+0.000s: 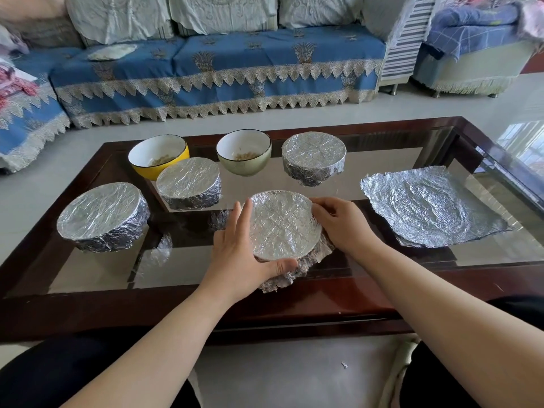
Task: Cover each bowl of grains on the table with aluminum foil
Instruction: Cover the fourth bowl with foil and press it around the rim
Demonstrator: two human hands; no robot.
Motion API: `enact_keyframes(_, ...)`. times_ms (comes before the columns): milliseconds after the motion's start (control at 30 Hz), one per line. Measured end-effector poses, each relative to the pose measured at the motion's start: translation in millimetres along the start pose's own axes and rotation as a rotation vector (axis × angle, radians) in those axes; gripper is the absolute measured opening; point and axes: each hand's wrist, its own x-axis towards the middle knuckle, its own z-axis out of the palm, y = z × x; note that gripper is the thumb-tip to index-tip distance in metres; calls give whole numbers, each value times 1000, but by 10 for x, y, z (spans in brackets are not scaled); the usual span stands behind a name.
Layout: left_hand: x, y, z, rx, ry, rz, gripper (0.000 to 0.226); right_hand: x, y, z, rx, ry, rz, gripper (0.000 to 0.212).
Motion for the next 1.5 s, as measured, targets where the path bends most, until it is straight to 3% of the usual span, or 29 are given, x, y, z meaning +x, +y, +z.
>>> enact_keyframes(200, -35, -38, -2, 39, 35, 15, 134, -77, 101, 99, 51, 79, 35, 20)
enact_keyframes(400, -24, -27, 40, -115, 0, 31, 138, -237, 178, 208, 235, 133, -6, 30)
enact_keyframes(567, -53, -1, 61, -163, 8, 34, 136, -235, 221, 304, 520, 181, 149, 24)
enact_keyframes(967, -26, -13, 78, -167, 14, 38, 131, -172, 186, 299, 857, 165, 380, 20)
enact_keyframes(1233, -17, -35, 97, -175, 25, 32, 133, -95, 196, 307, 874, 180, 343, 2)
enact_keyframes(1367, -15, -19, 100, -173, 44, 33, 133, -54, 206, 315, 846, 169, 329, 11)
enact_keyframes(1500, -51, 28, 111, -164, 59, 18, 133, -7, 181, 260, 631, 130, 287, 22)
